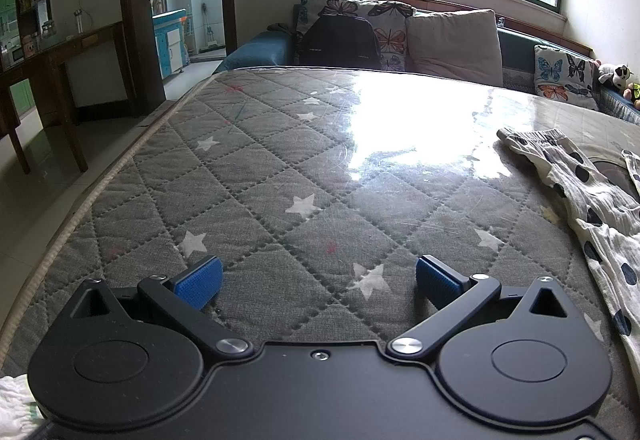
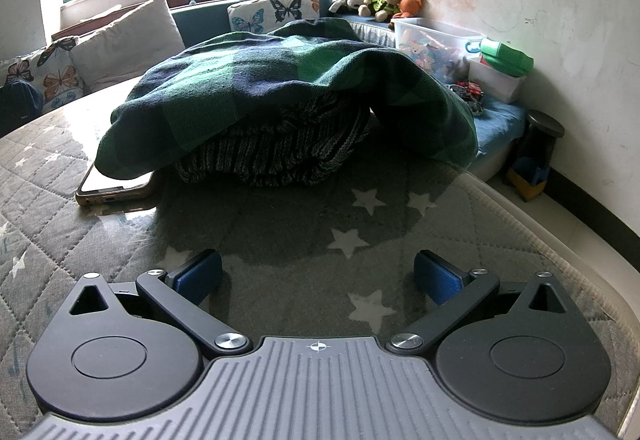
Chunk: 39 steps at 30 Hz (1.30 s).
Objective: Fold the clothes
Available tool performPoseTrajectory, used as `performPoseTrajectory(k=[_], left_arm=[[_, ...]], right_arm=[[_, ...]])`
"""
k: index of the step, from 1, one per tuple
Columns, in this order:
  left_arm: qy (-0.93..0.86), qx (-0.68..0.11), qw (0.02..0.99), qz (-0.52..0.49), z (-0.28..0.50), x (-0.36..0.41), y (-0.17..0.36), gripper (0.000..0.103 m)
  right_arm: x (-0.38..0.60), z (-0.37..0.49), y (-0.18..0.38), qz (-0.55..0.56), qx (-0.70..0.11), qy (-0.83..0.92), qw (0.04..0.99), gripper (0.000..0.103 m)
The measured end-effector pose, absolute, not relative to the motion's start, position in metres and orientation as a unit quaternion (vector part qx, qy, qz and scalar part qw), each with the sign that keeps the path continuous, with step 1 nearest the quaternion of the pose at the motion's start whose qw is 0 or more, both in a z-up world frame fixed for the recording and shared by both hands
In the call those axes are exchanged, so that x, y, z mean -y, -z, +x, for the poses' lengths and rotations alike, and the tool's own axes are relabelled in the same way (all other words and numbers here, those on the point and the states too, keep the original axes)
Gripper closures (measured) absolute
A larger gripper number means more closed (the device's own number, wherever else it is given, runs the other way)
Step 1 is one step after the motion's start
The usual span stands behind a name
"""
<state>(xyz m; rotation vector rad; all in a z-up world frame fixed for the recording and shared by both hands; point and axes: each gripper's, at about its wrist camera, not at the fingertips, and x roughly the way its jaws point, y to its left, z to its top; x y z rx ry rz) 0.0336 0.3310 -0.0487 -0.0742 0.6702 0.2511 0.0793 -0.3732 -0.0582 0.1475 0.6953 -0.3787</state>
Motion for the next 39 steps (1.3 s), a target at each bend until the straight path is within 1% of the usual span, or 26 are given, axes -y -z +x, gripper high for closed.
performPoseTrajectory(k=[39], left_arm=[[-0.123,-0.328,0.936,-0.036,0.0352,-0.3304,0.0494,0.000]], right_arm=[[0.3733,0.0793,0.0582,0.072,-0.338,0.184,0.920,0.000]])
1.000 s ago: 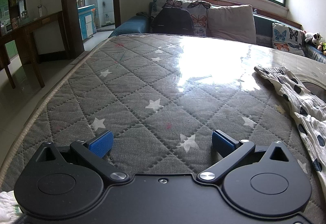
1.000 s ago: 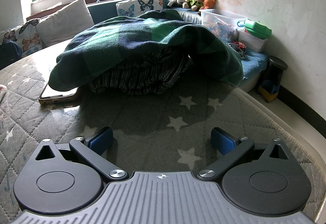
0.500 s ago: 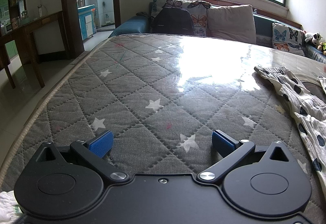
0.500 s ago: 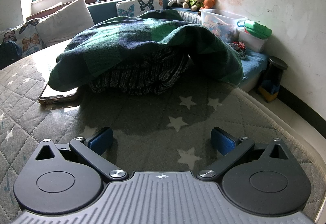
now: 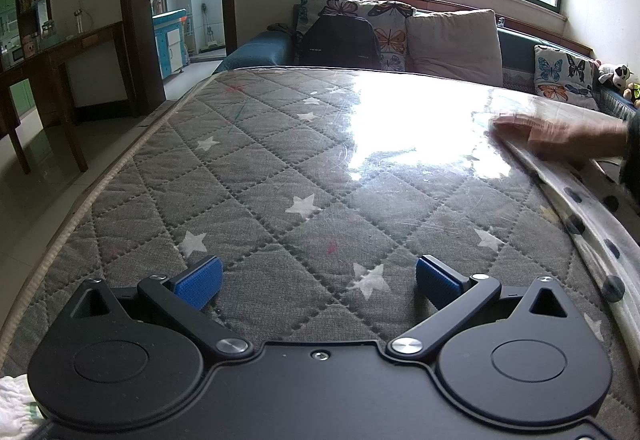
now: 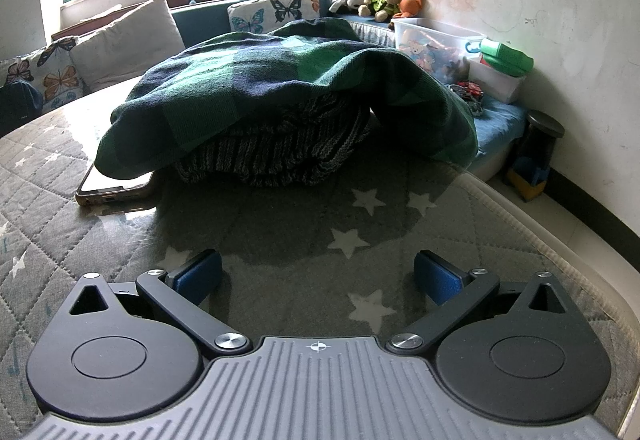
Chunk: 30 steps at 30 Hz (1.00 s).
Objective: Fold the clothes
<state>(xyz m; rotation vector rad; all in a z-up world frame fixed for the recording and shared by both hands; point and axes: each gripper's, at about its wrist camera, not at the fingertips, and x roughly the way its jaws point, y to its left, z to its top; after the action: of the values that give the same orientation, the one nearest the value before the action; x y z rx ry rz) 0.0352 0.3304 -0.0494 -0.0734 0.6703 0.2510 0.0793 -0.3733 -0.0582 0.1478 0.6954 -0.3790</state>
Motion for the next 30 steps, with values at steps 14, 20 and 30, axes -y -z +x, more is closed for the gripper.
performPoseTrajectory(k=[14,20,30], left_arm=[[-0.123,-0.328,0.936,-0.036,0.035,-0.329,0.049,0.000],[-0.123,-0.328,0.936,-0.036,0.036,-0.324,0.047,0.000],[-0.123,-0.328,0.936,-0.036,0.036,-0.324,0.047,0.000]], right_arm=[[0.373,0.079,0.058,0.072,-0.338,0.184,0.920,0.000],[0.373,0.079,0.058,0.072,-0.339,0.184,0.920,0.000],[0.372,0.079,0.058,0.072,-0.339,0.184,0.920,0.000]])
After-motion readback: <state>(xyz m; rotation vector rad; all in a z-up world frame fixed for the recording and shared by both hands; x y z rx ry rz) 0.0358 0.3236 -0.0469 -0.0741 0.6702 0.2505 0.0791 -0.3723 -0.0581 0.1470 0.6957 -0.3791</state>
